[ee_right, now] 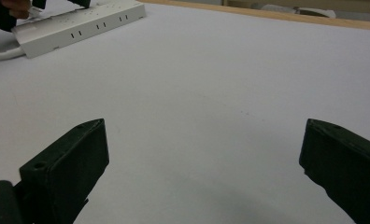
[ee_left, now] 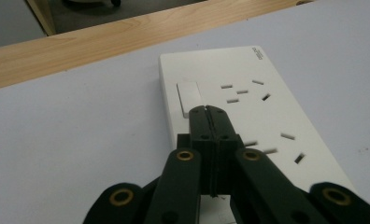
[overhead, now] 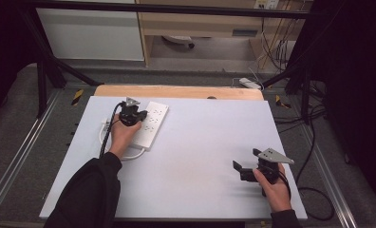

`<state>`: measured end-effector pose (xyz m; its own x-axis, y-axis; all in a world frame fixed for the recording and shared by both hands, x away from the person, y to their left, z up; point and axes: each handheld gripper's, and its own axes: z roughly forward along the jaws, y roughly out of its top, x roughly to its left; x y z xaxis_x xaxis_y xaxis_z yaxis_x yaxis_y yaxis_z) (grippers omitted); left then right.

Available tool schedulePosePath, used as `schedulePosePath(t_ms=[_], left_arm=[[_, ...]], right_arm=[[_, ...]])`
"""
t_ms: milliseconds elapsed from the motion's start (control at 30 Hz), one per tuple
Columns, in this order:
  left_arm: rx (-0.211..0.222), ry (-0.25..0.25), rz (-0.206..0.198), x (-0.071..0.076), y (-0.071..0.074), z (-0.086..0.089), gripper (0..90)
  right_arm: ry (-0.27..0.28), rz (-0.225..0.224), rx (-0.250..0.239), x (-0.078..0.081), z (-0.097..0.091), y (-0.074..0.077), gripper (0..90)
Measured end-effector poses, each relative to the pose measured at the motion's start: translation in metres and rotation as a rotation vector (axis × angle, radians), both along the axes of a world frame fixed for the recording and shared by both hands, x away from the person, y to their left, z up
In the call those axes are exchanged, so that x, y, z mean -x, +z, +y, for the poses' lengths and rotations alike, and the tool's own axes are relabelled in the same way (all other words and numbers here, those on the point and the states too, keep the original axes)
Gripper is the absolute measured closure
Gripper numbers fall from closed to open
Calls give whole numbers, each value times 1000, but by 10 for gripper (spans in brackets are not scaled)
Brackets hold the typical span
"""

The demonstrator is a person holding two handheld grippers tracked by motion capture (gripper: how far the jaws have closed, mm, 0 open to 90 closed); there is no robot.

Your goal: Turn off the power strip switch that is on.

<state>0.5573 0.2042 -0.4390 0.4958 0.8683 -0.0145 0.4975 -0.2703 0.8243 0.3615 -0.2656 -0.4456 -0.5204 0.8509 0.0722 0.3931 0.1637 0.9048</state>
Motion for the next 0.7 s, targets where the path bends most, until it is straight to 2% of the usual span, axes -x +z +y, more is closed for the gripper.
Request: schedulePosePath(t_ms=[167,400,700], left_arm=[[26,8,-31,1,7,1,900],[18,9,-34,3,10,3,900],[35,1,-40,4,11,4,900]], right_arm=[[1,-1,-1,0,0,0,19],[1,-2,-1,0,0,0,19],[-1,3,-1,0,0,0,19]])
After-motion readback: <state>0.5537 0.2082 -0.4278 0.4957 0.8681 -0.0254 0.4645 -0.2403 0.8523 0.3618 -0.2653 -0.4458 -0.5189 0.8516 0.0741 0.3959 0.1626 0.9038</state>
